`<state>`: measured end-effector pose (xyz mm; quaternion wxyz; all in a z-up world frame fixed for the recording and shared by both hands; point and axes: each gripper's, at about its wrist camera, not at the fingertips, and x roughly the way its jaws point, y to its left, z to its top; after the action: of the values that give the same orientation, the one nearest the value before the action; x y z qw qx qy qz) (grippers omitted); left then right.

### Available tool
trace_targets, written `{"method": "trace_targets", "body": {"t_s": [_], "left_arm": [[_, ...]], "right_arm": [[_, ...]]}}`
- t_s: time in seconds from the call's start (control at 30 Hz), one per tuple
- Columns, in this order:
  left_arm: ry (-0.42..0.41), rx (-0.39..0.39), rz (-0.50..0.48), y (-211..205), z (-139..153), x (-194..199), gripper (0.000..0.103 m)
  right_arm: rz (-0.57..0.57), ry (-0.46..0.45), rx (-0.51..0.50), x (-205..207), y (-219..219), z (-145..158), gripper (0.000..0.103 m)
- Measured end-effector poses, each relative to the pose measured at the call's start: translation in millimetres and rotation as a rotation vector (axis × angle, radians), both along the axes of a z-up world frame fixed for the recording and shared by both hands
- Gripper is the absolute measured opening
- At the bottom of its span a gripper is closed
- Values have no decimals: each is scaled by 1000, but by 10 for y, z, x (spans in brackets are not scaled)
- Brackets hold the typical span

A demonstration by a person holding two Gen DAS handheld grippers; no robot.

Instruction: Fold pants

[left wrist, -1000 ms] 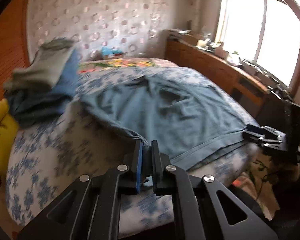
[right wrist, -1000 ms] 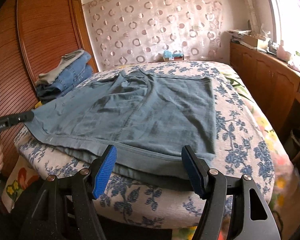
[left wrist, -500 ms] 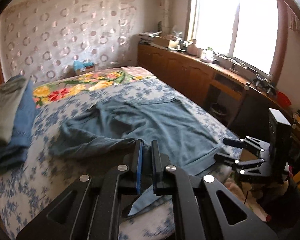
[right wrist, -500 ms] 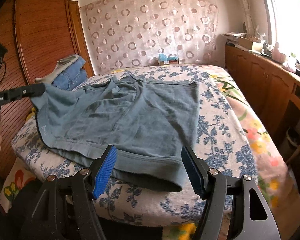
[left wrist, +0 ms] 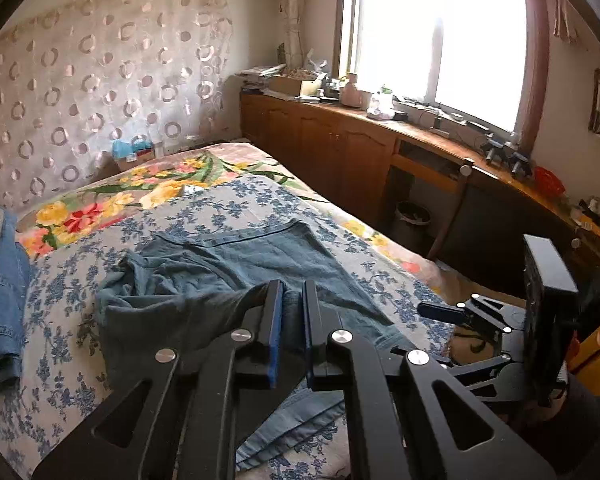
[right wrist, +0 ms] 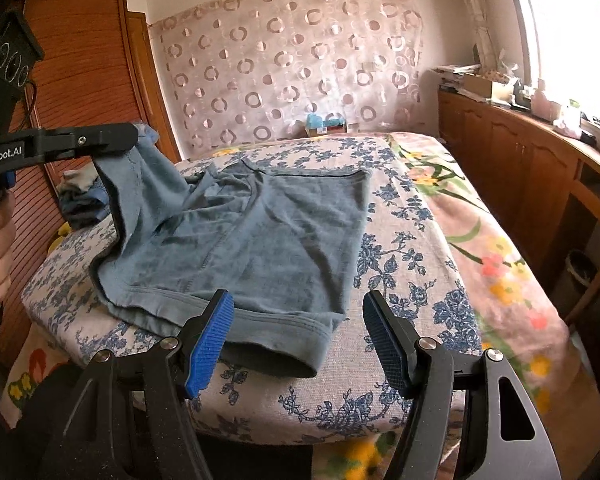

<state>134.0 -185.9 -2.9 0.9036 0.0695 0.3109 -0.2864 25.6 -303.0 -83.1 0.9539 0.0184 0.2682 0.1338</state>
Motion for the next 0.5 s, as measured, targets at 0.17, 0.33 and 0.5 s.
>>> {"method": "trace_targets", "body": {"t_s": [0.17, 0.33, 0.5], "left_arm": [[-10, 17, 13, 47, -43, -9, 22], [-37, 9, 41, 172, -38, -37, 55], [-50, 19, 79, 332, -123, -18, 83]], "right_arm": [[1, -2, -1, -7, 33, -23, 69], [3, 2, -7, 0, 38, -37, 69], [11, -1, -11, 23, 75, -35, 69]]}}
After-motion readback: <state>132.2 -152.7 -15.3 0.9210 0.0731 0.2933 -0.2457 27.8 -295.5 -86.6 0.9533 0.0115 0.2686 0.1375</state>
